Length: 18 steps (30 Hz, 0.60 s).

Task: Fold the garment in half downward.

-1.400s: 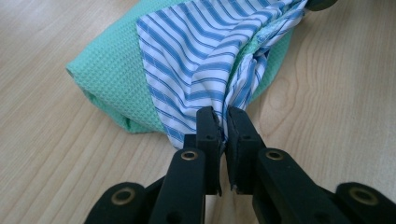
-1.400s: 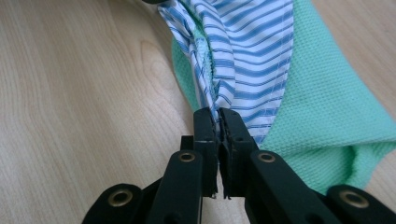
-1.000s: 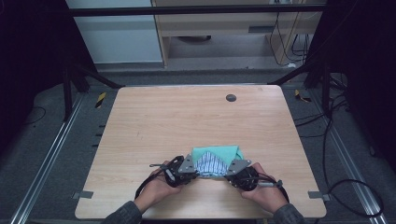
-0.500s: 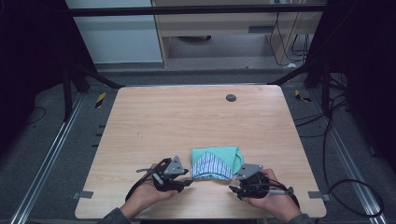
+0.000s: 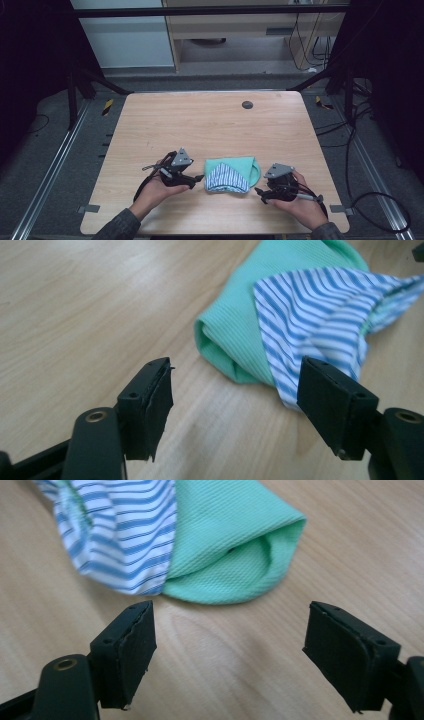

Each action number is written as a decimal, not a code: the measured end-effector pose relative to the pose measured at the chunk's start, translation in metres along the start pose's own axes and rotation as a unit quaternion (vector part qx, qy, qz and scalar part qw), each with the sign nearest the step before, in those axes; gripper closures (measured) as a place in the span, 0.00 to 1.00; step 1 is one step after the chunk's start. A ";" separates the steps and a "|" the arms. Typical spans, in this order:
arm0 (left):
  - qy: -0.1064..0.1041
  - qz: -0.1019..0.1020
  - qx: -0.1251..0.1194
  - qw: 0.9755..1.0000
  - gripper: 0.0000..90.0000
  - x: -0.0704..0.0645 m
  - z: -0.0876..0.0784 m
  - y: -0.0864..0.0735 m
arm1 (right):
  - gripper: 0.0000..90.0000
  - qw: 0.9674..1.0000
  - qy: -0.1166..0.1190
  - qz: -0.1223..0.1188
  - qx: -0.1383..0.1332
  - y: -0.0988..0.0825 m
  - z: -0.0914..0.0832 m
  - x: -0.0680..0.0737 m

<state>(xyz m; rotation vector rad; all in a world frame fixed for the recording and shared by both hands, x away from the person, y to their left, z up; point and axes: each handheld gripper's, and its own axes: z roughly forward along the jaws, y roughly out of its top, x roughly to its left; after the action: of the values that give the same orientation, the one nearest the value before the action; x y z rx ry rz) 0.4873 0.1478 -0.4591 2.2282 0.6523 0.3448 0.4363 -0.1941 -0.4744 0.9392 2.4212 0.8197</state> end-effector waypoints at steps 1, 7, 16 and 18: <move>0.002 -0.001 -0.003 1.000 0.33 0.001 0.002 0.002 | 0.21 1.000 -0.003 0.002 0.000 0.001 0.001 -0.002; 0.023 -0.003 -0.006 1.000 0.33 0.012 0.014 0.016 | 0.20 0.999 -0.021 0.027 -0.009 0.008 0.006 -0.016; 0.044 -0.013 -0.011 0.999 0.31 0.030 0.021 0.032 | 0.15 0.996 -0.056 0.066 -0.011 0.022 0.022 -0.037; 0.063 -0.012 -0.006 0.998 0.29 0.039 0.022 0.034 | 0.14 0.994 -0.067 0.079 -0.015 0.025 0.026 -0.044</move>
<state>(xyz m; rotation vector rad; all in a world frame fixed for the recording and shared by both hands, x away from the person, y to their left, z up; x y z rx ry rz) 0.5412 0.1367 -0.4467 2.1978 0.7423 0.4789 0.4927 -0.2006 -0.4708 1.1490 2.2366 0.8169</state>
